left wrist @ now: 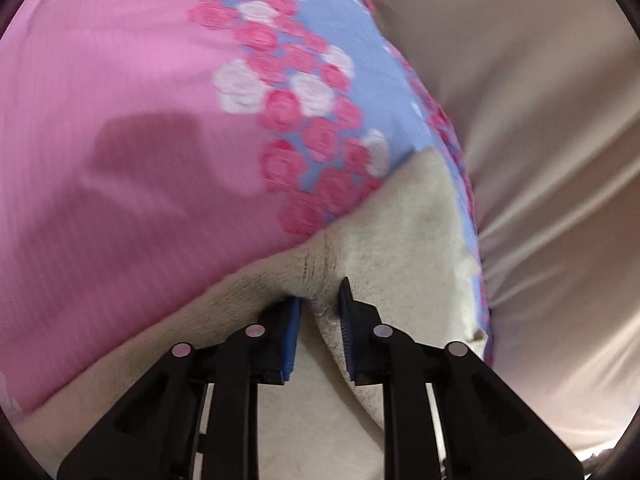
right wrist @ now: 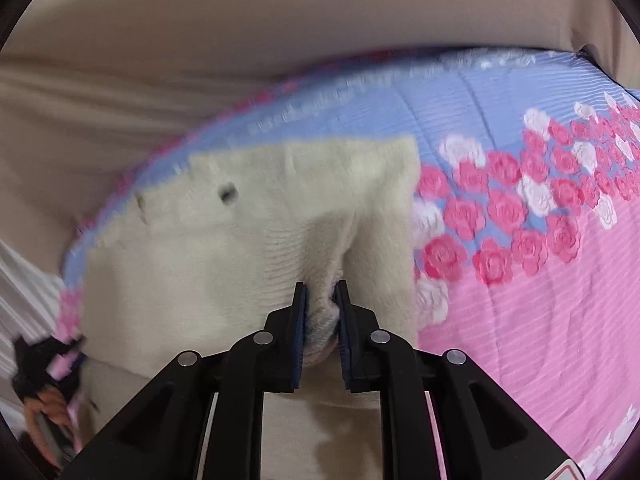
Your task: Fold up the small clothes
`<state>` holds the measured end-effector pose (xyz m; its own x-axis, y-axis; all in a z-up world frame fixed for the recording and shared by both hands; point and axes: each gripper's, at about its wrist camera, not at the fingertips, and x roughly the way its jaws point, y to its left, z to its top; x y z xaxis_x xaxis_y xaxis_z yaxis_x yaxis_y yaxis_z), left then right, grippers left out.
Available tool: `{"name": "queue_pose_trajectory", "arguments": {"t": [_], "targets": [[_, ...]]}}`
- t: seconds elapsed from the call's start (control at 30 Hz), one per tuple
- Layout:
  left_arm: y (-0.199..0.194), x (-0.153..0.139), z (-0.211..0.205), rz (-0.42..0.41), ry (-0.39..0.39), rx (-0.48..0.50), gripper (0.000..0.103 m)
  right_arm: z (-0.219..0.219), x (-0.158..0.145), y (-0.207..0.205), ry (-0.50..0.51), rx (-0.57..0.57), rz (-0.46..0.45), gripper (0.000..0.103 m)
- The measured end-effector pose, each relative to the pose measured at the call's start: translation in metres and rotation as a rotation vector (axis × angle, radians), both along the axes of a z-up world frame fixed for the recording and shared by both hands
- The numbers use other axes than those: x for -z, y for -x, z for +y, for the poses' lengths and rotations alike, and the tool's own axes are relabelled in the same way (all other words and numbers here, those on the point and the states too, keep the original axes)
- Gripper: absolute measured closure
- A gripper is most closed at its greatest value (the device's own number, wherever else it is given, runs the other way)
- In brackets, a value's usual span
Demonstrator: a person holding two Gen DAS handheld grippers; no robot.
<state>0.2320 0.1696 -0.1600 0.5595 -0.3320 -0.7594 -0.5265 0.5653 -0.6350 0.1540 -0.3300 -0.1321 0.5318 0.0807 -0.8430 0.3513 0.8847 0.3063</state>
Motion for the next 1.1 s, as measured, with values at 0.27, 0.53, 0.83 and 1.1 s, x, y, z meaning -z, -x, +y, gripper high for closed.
{"name": "queue_pose_trajectory", "arguments": {"t": [0.27, 0.53, 0.83, 1.1], "targets": [[-0.001, -0.009, -0.009, -0.011, -0.087, 0.055, 0.083, 0.052, -0.079, 0.006, 0.233, -0.040, -0.164, 0.080], [-0.001, -0.003, -0.008, -0.015, -0.092, 0.084, 0.083, 0.221, -0.084, -0.150, -0.031, -0.591, -0.146, 0.060], [-0.002, 0.000, -0.008, -0.067, -0.097, 0.129, 0.083, 0.344, -0.017, -0.243, 0.037, -0.779, 0.063, 0.103], [0.001, -0.001, -0.010, -0.098, -0.131, 0.134, 0.083, 0.372, -0.045, -0.252, 0.093, -0.788, -0.108, 0.090]]}}
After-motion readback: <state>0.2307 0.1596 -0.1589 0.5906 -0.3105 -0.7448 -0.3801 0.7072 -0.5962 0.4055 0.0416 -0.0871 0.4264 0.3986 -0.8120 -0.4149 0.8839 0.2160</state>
